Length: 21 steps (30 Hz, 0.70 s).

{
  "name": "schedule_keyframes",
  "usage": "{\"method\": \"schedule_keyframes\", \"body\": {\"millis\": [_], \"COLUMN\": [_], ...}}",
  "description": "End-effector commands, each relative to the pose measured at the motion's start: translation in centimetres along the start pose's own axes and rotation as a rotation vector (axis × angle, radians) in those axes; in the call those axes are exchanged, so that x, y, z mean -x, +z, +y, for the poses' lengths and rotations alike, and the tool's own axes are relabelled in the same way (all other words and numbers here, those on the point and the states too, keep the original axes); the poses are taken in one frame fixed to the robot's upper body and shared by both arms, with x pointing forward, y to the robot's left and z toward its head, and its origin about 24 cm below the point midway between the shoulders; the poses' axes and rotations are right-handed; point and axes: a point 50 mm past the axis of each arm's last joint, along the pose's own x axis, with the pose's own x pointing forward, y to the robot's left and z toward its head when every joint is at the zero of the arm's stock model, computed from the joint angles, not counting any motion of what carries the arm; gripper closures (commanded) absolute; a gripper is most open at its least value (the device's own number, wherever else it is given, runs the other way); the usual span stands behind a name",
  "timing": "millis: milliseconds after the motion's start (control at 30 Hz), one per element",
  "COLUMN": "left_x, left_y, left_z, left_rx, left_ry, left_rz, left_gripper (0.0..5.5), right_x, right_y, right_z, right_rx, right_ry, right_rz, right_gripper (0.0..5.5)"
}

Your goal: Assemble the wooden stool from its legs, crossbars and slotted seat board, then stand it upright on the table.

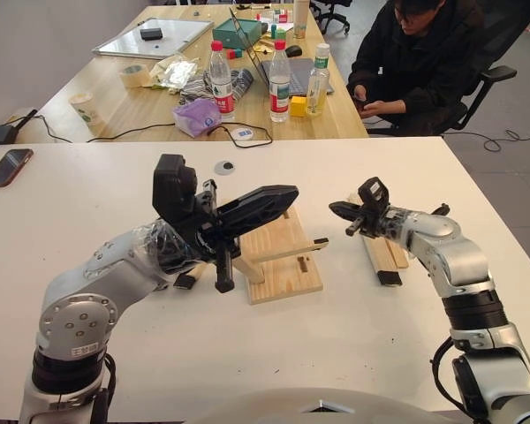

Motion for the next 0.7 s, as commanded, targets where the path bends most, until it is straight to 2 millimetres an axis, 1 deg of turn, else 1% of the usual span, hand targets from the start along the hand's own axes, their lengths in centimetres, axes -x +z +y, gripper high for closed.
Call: {"method": "schedule_keyframes", "body": {"millis": [33, 233, 467, 533, 600, 667, 700], "left_x": [0.6, 0.4, 0.2, 0.2, 0.0, -0.3, -0.3], "left_y": [-2.1, -2.1, -1.8, -1.8, -1.7, -1.1, -0.2], "left_z": [1.1, 1.3, 1.5, 1.6, 1.7, 1.5, 1.4], "left_rx": [0.076, 0.082, 0.068, 0.066, 0.064, 0.064, 0.061], "left_ry": [0.099, 0.115, 0.117, 0.12, 0.121, 0.108, 0.103], "left_rz": [0.085, 0.073, 0.068, 0.07, 0.06, 0.007, -0.061], "left_gripper": [5.48, 5.48, 5.48, 5.48, 5.48, 5.48, 5.48], "right_x": [0.1, 0.0, -0.1, -0.2, 0.0, 0.3, 0.5], "right_y": [0.5, 1.4, 0.8, 0.5, 0.6, 1.4, 2.0], "right_z": [1.6, 3.6, 4.1, 3.6, 1.9, 0.2, -0.6], "right_rx": [0.076, 0.12, 0.162, 0.16, 0.142, 0.084, 0.037], "right_ry": [0.056, 0.083, 0.094, 0.046, -0.084, -0.2, -0.24], "right_rz": [0.004, -0.004, 0.041, 0.059, 0.046, -0.007, -0.043], "right_gripper": [5.5, 5.5, 5.5, 5.5, 5.5, 5.5, 5.5]}}
